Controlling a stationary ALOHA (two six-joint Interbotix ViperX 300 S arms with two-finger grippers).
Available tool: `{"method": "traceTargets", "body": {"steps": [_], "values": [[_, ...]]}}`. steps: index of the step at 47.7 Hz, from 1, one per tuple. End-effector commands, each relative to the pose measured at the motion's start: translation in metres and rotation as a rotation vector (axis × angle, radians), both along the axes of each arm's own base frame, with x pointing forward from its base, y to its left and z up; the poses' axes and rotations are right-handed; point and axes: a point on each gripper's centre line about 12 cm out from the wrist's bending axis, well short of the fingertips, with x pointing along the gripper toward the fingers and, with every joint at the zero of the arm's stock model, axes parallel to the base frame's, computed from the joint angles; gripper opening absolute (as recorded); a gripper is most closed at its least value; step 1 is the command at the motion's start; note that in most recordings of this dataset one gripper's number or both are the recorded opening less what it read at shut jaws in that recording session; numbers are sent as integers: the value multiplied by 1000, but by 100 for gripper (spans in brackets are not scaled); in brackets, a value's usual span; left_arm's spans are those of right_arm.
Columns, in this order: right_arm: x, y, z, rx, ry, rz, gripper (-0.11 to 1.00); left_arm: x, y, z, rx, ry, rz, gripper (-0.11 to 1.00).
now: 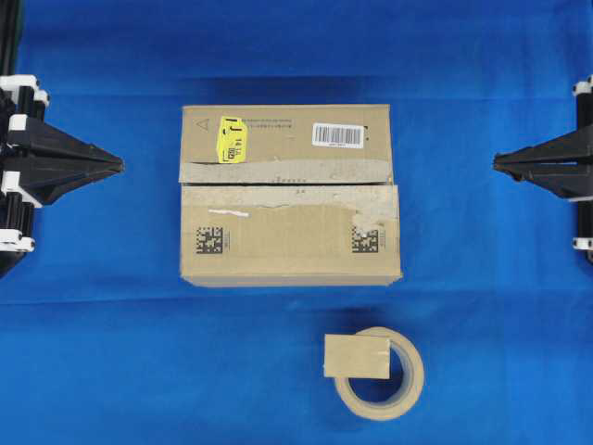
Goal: Apply tape along the seams of the closed cardboard box to seal it securely.
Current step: 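Move the left gripper toward the tan tape strip on the tape roll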
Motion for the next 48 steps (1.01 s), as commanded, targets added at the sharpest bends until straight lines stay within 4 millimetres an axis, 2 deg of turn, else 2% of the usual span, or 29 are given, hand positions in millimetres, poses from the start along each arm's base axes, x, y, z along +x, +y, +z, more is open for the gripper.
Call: {"method": "traceTargets", "body": {"steps": [1, 14, 20, 32, 37, 44, 46, 48], "values": [[2, -2, 15, 8, -45, -7, 0, 1, 0, 11, 44, -37, 5, 0], [2, -3, 16, 21, -57, -16, 0, 3, -18, 14, 264, -72, -61, 0], [2, -4, 17, 24, -71, -20, 0, 7, -31, 7, 400, -61, -111, 0], [1, -7, 21, 24, -106, -33, 0, 16, -73, -5, 693, -118, -258, 2], [3, -7, 20, 28, -112, -34, 0, 21, -85, -13, 809, -136, -292, 22], [5, -7, 20, 32, -125, -36, 0, 38, -93, -32, 958, -87, -314, 65], [6, -7, 20, 34, -125, -37, 0, 45, -95, -37, 991, -71, -322, 69], [6, -7, 19, 34, -125, -37, 0, 53, -99, -44, 1021, -49, -337, 63]]}}
